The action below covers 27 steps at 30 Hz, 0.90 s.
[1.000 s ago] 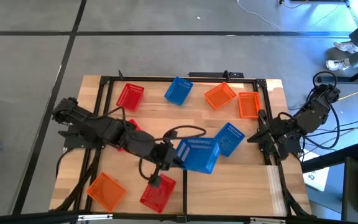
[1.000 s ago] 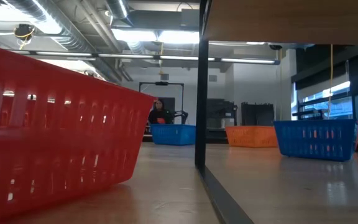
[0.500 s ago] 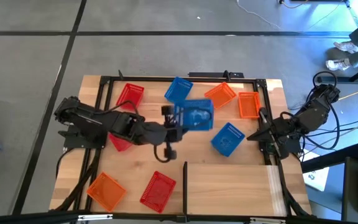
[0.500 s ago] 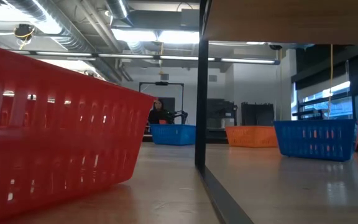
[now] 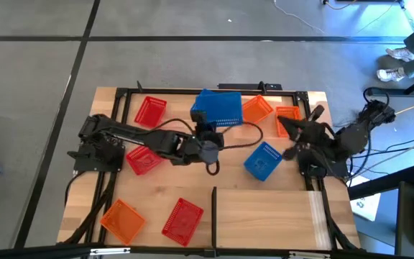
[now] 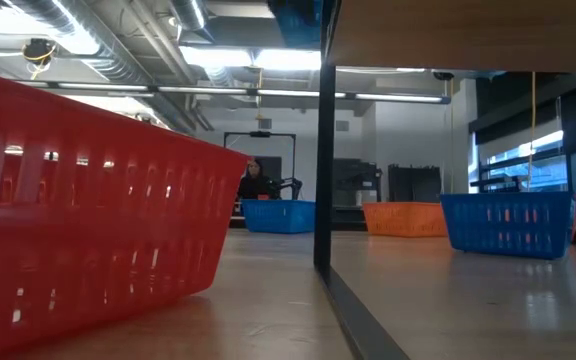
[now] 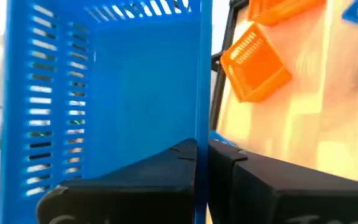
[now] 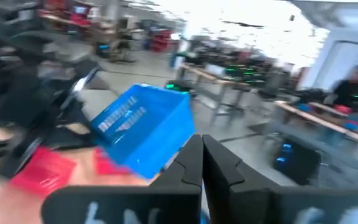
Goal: Stack baskets on shelf by color
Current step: Put the bottom left blue basket on the shelf
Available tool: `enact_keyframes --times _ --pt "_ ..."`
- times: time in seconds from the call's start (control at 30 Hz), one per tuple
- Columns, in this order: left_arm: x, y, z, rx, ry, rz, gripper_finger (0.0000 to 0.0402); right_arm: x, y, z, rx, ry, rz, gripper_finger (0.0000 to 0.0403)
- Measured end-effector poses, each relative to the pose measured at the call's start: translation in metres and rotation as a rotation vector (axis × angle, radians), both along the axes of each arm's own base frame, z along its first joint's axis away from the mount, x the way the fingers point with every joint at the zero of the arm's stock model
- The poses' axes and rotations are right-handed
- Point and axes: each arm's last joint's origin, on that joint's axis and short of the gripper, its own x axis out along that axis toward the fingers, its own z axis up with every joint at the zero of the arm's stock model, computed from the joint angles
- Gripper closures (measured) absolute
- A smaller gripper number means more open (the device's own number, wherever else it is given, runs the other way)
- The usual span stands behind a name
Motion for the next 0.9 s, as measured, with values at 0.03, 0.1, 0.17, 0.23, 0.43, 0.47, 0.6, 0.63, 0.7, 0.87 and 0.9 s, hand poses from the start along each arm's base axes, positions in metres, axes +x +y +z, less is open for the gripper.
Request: enact_keyframes --times 0.03,0.1,0.17,0.23,0.43,0.47,0.6,0.63,0.7,0.87,0.9 --pt "0.001 0.002 -0.001 0.021 0.041 -0.013 0.0401 0.005 0.000 0.000 -0.013 0.003 -0.016 0.0402" --pt "0.000 0.004 -0.002 0.064 0.118 -0.033 0.0401 0.013 0.001 -0.001 -0.033 0.017 -0.041 0.0398" --pt "0.001 0.005 -0.002 0.083 0.159 -0.061 0.0401 0.020 0.001 -0.005 -0.047 0.039 -0.063 0.0386" --pt "0.001 0.006 -0.002 0.114 0.208 -0.079 0.0401 0.025 0.000 -0.007 -0.054 0.052 -0.087 0.0369" --pt "-0.001 -0.001 0.000 0.221 0.384 -0.209 0.0401 0.035 -0.003 -0.013 -0.075 0.086 -0.123 0.0312" --pt "-0.001 -0.003 -0.001 0.231 0.407 -0.237 0.0401 0.037 -0.003 -0.014 -0.083 0.095 -0.116 0.0306" --pt "0.000 -0.003 -0.001 0.235 0.439 -0.296 0.0401 0.046 -0.001 -0.019 -0.111 0.122 -0.030 0.0296" --pt "0.000 -0.002 -0.002 0.236 0.442 -0.294 0.0401 0.048 0.000 -0.021 -0.116 0.128 -0.007 0.0296" --pt "0.001 0.000 -0.002 0.234 0.442 -0.288 0.0401 0.052 0.001 -0.023 -0.122 0.135 0.025 0.0298" --pt "0.002 0.006 -0.002 0.249 0.466 -0.284 0.0401 0.060 0.004 -0.028 -0.098 0.130 0.060 0.0304" --pt "0.002 0.006 -0.002 0.256 0.476 -0.288 0.0401 0.062 0.004 -0.029 -0.091 0.128 0.052 0.0304"
